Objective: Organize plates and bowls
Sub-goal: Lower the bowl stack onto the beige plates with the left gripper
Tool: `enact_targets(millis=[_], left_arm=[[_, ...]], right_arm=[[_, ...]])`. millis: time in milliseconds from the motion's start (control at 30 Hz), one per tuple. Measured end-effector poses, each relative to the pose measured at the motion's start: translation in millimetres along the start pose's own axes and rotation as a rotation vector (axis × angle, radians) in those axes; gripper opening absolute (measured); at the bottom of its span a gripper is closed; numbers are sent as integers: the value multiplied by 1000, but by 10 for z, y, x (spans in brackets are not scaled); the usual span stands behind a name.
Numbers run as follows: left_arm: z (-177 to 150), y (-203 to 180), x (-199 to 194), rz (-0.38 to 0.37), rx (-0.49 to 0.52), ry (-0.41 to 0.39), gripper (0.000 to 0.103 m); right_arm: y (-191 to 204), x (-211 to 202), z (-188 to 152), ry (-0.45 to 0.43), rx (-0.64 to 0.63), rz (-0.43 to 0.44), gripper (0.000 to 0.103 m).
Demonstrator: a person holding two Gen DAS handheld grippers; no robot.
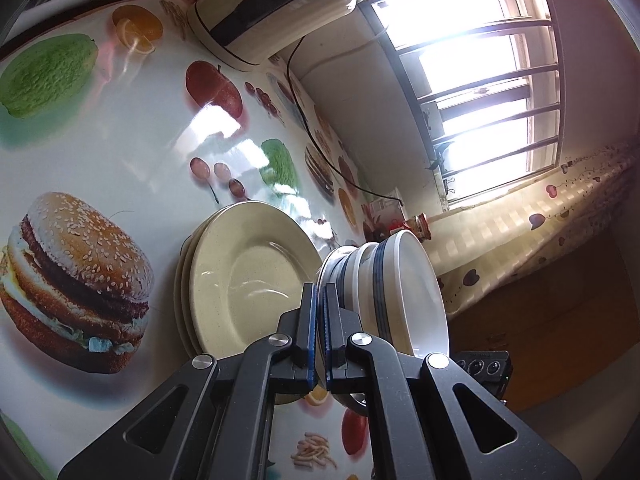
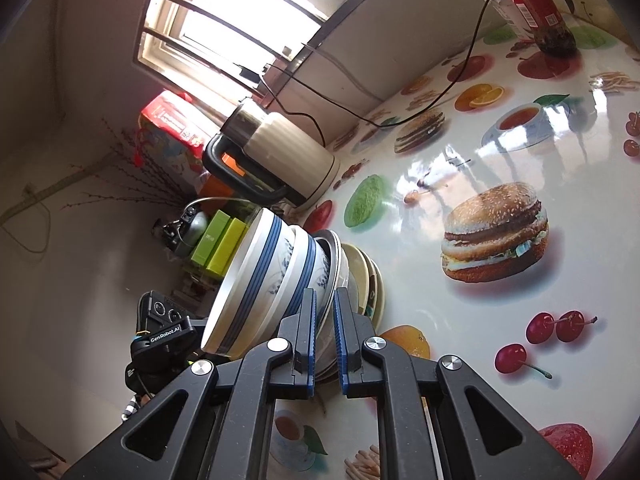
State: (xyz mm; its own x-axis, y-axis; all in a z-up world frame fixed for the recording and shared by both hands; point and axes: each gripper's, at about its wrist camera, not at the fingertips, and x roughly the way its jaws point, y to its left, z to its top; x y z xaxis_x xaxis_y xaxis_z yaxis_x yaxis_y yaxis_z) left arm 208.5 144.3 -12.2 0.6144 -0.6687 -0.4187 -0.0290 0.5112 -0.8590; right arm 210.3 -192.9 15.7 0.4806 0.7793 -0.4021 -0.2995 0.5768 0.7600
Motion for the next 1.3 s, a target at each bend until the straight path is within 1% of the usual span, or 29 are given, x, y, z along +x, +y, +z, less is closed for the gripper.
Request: enact_targets(millis=[167, 633, 933, 1167, 1300], left_arm=[[53, 41, -71, 10, 1, -18, 0], [188, 243, -153, 61, -12, -37, 0], [201, 253, -132, 76, 0, -37, 0], [209, 260, -129, 70, 4, -42, 0], [214, 264, -135, 66, -1, -41, 0]], right_arm=[[37, 118, 26, 13, -9, 10, 9], [62, 444, 50, 62, -8, 22, 9], [19, 520, 53, 70, 0, 12, 9], [2, 576, 30, 80, 3, -1, 10], [-17, 575, 16, 77, 8, 7, 11]])
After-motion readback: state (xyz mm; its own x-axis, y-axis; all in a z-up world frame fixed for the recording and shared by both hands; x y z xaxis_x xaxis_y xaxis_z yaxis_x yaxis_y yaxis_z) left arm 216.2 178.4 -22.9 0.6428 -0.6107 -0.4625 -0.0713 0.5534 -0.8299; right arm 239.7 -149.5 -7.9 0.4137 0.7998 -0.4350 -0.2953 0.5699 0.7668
